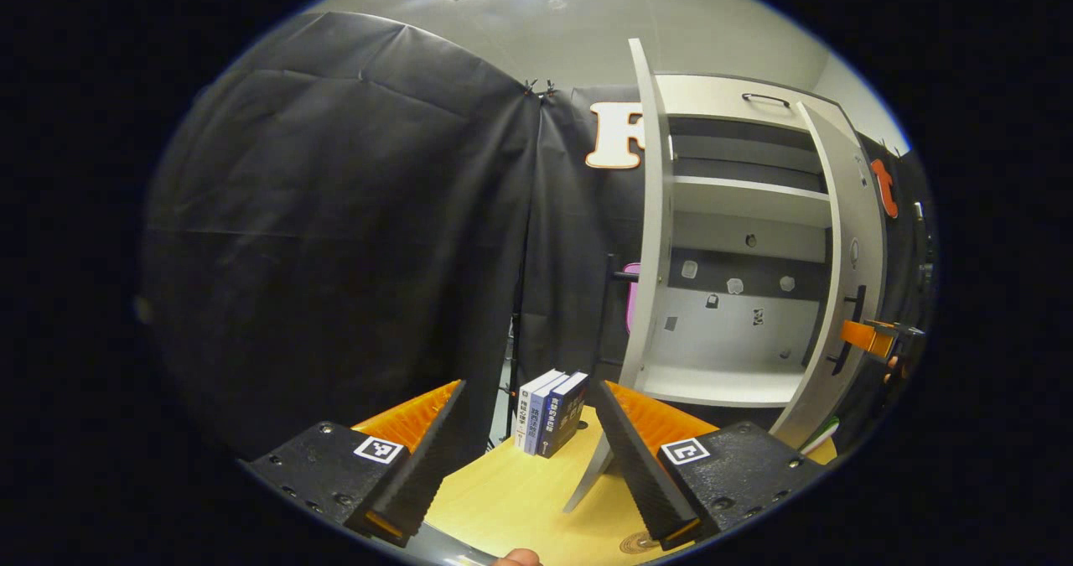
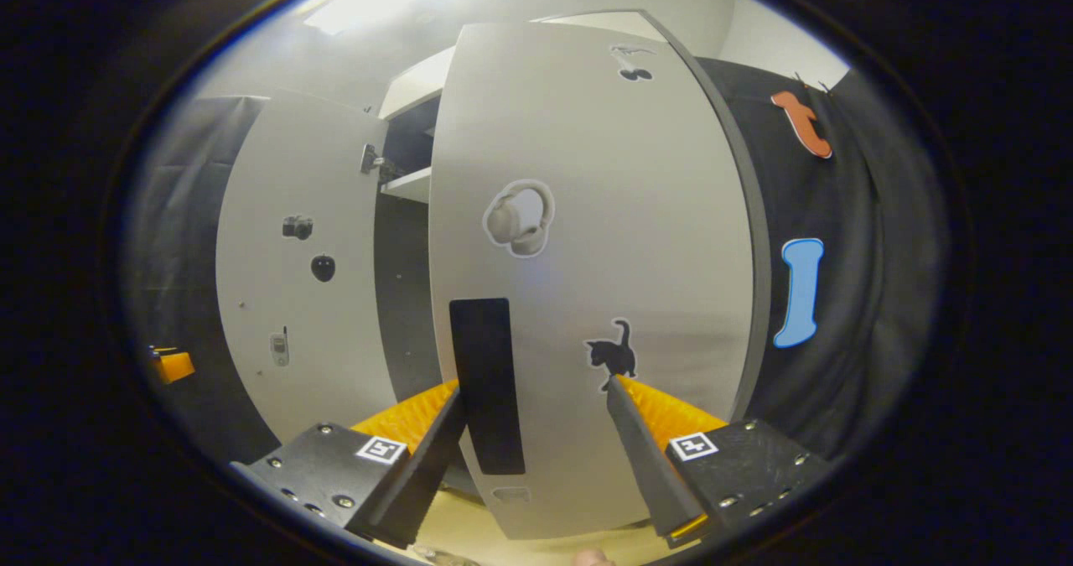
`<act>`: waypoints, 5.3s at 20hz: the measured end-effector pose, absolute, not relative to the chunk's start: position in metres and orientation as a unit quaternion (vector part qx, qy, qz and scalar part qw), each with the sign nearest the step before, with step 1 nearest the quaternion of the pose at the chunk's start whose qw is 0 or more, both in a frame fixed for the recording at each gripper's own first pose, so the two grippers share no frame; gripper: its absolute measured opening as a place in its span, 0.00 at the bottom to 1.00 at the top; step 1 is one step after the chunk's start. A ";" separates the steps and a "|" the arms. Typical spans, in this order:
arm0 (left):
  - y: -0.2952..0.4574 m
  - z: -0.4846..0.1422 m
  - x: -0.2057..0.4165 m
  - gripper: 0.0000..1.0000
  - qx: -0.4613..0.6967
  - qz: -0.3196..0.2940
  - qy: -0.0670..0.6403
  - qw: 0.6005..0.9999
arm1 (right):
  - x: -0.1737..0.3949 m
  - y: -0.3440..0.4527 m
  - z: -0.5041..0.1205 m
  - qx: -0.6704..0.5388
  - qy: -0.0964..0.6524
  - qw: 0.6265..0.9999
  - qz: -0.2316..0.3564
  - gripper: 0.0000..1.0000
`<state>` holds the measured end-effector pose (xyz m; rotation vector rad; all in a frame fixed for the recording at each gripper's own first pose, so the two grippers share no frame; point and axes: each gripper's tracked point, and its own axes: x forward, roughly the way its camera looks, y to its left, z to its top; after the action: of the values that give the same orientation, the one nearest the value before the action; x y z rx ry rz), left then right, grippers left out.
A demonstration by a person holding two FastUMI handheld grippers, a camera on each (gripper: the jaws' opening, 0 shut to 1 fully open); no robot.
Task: Grasp the bottle in the cabinet with the left hand and place it on the coaster, then close the right door with the right hand and the left door with the left hand.
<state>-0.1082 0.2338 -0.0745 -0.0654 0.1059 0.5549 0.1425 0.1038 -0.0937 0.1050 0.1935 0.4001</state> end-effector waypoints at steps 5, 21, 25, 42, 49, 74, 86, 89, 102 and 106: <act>0.243 -0.075 -0.109 0.96 -0.028 0.283 0.053 0.957 | 0.156 0.115 -0.097 0.052 0.093 0.976 0.190 0.98; 0.274 -0.080 -0.110 0.96 -0.025 0.316 0.054 0.947 | 0.192 0.132 -0.107 0.080 0.104 0.976 0.175 0.98; 0.277 -0.080 -0.109 0.92 -0.024 0.320 0.054 0.946 | 0.198 0.136 -0.109 0.080 0.104 0.977 0.170 0.98; 0.288 -0.089 -0.105 0.92 -0.019 0.320 0.060 0.945 | 0.218 0.142 -0.114 0.050 0.088 0.987 0.122 0.98; 0.286 -0.087 -0.092 0.96 -0.029 0.303 0.059 0.951 | 0.219 0.143 -0.114 0.046 0.088 0.988 0.121 0.98; 0.157 -0.071 0.033 0.92 -0.085 -0.009 0.042 0.995 | 0.082 -0.033 -0.127 0.021 0.134 0.990 -0.033 0.99; 0.134 -0.092 0.066 0.92 -0.060 -0.017 0.065 0.996 | 0.072 -0.081 -0.120 0.016 0.131 0.988 -0.078 0.99; 0.126 -0.091 0.072 0.92 -0.061 -0.024 0.064 0.996 | 0.071 -0.082 -0.123 0.020 0.134 0.988 -0.079 0.99; 0.069 -0.089 0.101 0.99 -0.054 -0.101 0.057 0.992 | 0.062 -0.096 -0.132 0.027 0.143 0.985 -0.097 0.99; 0.056 -0.093 0.120 0.99 -0.047 -0.114 0.057 0.991 | 0.052 -0.114 -0.134 0.034 0.145 0.982 -0.117 0.99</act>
<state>0.1197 0.0556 -0.0931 -0.0944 0.1137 -0.2282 0.0517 -0.1140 -0.1336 0.0680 0.2919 -0.2345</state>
